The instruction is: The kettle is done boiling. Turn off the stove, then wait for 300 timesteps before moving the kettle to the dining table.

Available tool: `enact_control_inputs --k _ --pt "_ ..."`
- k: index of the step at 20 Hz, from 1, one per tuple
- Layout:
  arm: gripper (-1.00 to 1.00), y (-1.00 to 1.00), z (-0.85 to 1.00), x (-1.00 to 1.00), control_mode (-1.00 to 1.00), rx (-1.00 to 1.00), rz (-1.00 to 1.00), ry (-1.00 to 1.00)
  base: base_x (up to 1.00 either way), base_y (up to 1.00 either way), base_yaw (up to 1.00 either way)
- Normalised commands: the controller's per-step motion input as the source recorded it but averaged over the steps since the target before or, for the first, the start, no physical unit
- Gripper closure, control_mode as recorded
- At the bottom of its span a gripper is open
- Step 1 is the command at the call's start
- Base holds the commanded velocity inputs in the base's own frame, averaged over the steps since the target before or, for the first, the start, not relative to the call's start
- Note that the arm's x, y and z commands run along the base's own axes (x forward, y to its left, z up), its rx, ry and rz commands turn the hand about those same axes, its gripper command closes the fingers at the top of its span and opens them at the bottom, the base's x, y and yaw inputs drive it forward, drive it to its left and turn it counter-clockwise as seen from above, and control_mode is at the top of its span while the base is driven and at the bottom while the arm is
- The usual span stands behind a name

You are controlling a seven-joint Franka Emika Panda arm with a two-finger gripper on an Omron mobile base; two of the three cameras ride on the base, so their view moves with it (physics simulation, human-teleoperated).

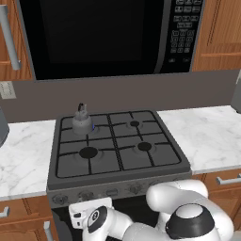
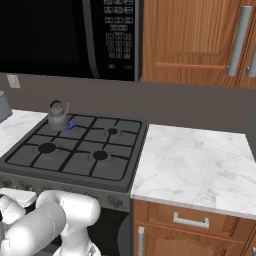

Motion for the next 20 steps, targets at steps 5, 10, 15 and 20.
enact_control_inputs --k 5,10,15,20 --pt "-1.0 0.07 -0.13 0.12 -1.0 0.0 0.0 0.02 0.0 0.0 0.0" --pt "-1.0 0.08 -0.13 0.09 -1.0 0.0 0.0 0.02 0.0 0.0 0.0" --pt "-1.0 0.05 -0.06 0.05 -1.0 0.0 0.0 0.0 0.0 0.0 0.0" --pt "-1.0 0.0 0.0 0.01 -1.0 0.0 0.0 0.0 0.0 0.0 0.0"
